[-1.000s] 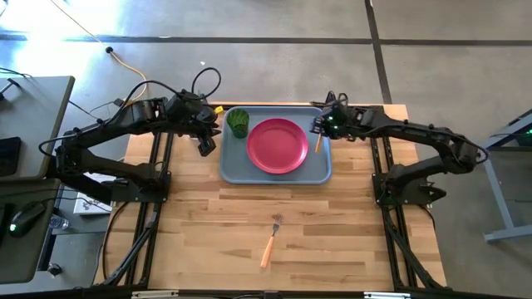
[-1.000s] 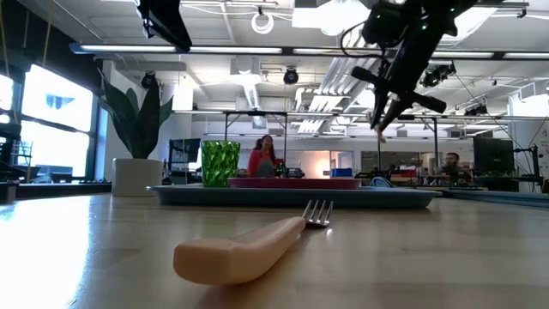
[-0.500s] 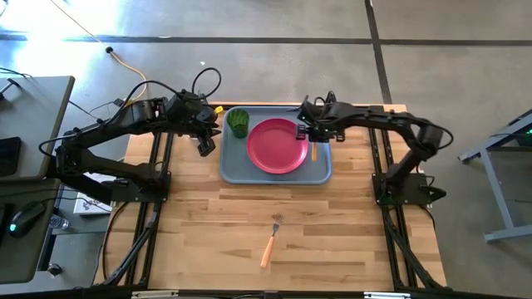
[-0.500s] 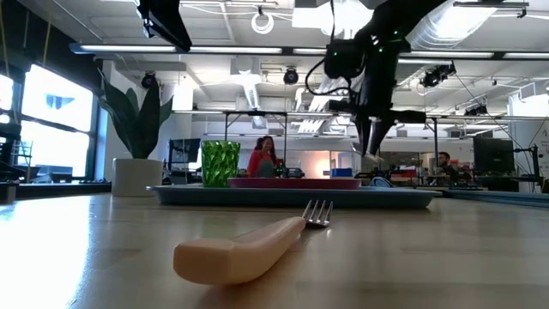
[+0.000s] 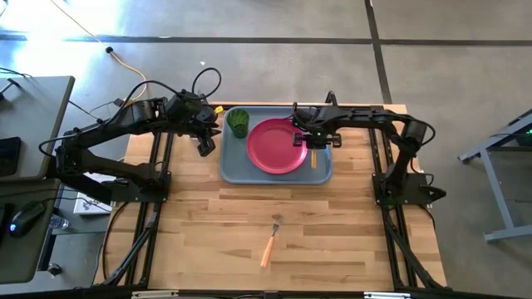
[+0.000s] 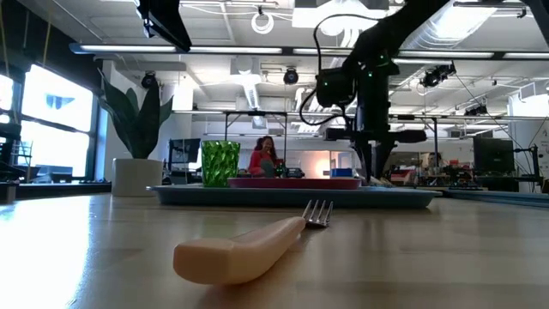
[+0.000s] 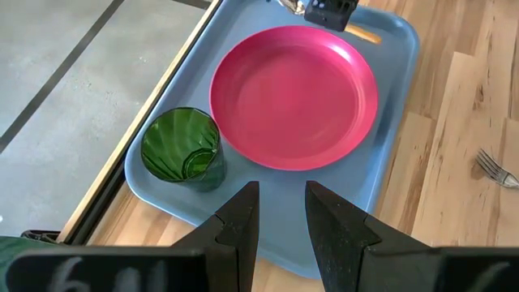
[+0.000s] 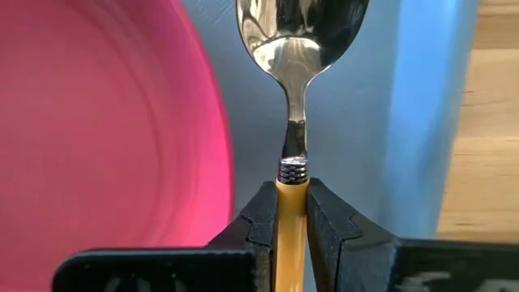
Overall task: Pick and place plate/cup/fork/spoon on tray
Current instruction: Put the yellow spoon on the gray tray
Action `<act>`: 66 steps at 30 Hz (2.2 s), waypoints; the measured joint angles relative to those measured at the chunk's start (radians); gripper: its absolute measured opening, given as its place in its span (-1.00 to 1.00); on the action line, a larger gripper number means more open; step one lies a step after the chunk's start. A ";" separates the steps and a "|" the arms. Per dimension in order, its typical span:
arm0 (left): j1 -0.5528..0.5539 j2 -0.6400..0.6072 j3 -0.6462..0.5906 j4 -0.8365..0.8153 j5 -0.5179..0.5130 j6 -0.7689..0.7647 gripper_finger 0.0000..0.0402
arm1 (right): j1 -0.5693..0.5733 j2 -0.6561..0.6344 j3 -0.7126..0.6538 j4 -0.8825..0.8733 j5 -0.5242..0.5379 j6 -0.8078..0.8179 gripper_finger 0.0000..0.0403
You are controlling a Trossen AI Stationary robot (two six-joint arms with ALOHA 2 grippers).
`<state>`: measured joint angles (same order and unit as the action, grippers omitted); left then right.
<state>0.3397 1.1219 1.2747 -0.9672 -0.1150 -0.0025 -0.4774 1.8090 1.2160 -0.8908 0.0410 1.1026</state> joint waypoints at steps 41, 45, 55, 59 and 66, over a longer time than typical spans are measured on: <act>0.000 0.000 0.000 -0.001 -0.001 0.058 -0.55 | -0.011 0.059 0.000 0.063 -0.046 0.019 -0.89; 0.000 0.000 0.000 -0.001 -0.001 0.059 -0.55 | -0.011 0.059 -0.010 0.063 -0.047 0.023 -0.89; 0.000 0.000 0.000 0.000 -0.001 0.059 -0.55 | -0.011 0.059 -0.023 0.090 -0.062 0.019 -0.89; 0.000 0.000 0.000 0.000 -0.001 0.059 -0.55 | -0.013 0.059 -0.023 0.092 -0.060 0.016 -0.89; 0.000 0.000 0.000 0.000 -0.001 0.059 -0.55 | -0.013 0.059 -0.023 0.094 -0.053 0.004 -0.89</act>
<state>0.3397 1.1217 1.2747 -0.9676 -0.1158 0.0566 -0.4904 1.8679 1.1927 -0.7966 -0.0116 1.1065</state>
